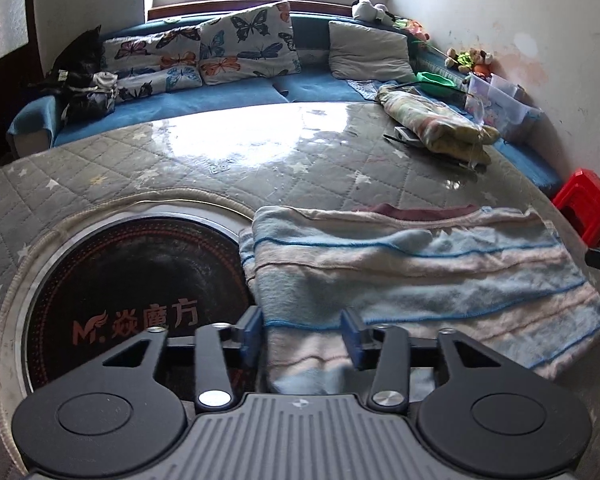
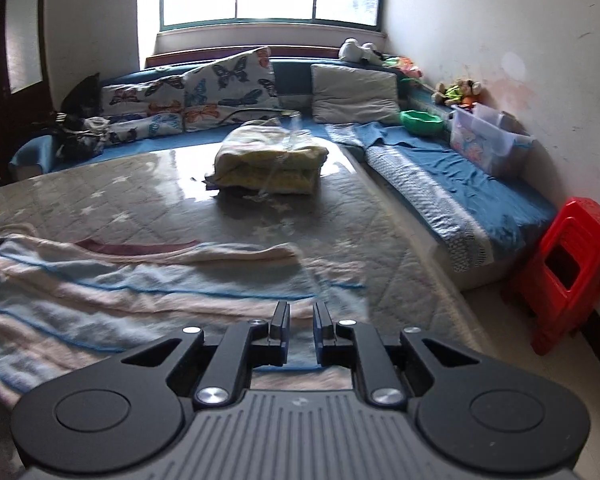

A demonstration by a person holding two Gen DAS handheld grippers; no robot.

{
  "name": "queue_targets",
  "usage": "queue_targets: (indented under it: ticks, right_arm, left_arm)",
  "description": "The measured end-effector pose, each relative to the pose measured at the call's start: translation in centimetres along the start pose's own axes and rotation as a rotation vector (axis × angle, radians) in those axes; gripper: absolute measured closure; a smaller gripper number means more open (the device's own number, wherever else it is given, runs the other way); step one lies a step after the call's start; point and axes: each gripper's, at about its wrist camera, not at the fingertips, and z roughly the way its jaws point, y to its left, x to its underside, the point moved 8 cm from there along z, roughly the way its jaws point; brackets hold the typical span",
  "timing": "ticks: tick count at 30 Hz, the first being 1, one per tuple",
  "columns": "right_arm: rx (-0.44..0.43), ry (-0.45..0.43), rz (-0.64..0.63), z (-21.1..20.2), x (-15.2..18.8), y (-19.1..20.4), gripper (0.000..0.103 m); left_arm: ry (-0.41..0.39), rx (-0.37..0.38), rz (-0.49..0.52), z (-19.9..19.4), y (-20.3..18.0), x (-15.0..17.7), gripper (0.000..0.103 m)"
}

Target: Fold clothes

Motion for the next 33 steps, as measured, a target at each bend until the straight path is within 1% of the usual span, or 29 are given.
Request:
queue_targets:
  ticks: [2, 4, 6, 7, 12, 14, 17, 20, 26, 27, 29, 31, 33]
  right_arm:
    - [-0.016, 0.009, 0.004, -0.2, 0.5, 0.7, 0.091]
    - [-0.034, 0.02, 0.008, -0.5, 1.0, 1.4, 0.09]
    - [-0.063, 0.033, 0.003, -0.8, 1.7, 2.3, 0.084]
    - [-0.073, 0.038, -0.002, -0.9, 2.1, 2.8, 0.083]
    - [-0.099, 0.045, 0.007, -1.9, 3.7, 4.6, 0.081]
    - [-0.1, 0.048, 0.019, -2.2, 4.1, 4.9, 0.078]
    - [-0.094, 0.056, 0.03, -2.5, 4.9, 5.4, 0.076]
    - [-0.089, 0.06, 0.034, -2.9, 5.4, 5.7, 0.07]
    - [-0.087, 0.051, 0.036, -3.9, 5.9, 6.4, 0.067]
    - [-0.086, 0.048, 0.034, -4.1, 6.0, 6.5, 0.065]
    - [-0.085, 0.044, 0.031, -4.5, 6.3, 6.7, 0.06]
    - [-0.085, 0.043, 0.029, -4.7, 6.6, 7.0, 0.06]
    - [-0.086, 0.043, 0.026, -5.0, 6.8, 7.3, 0.059]
  left_arm:
    - [0.001, -0.009, 0.014, -0.3, 0.0, 0.5, 0.054]
    - [0.0, -0.01, 0.021, -0.6, 0.0, 1.1, 0.051]
    - [0.001, -0.016, 0.03, -0.9, 0.0, 1.7, 0.05]
    - [0.0, -0.018, 0.032, -1.0, 0.0, 2.0, 0.05]
    - [-0.011, -0.023, 0.034, -1.8, -0.1, 3.4, 0.045]
    - [-0.015, -0.025, 0.037, -2.1, -0.3, 3.8, 0.042]
    - [-0.022, -0.027, 0.049, -2.5, -0.6, 4.6, 0.037]
    - [-0.028, -0.03, 0.055, -3.0, -0.8, 5.2, 0.034]
    - [-0.043, -0.031, 0.066, -3.9, -1.4, 6.2, 0.025]
    - [-0.047, -0.032, 0.07, -4.1, -1.5, 6.4, 0.022]
    - [-0.056, -0.033, 0.08, -4.5, -1.9, 6.6, 0.019]
    - [-0.063, -0.032, 0.088, -4.8, -2.1, 6.9, 0.018]
    - [-0.07, -0.03, 0.095, -5.2, -2.4, 7.1, 0.013]
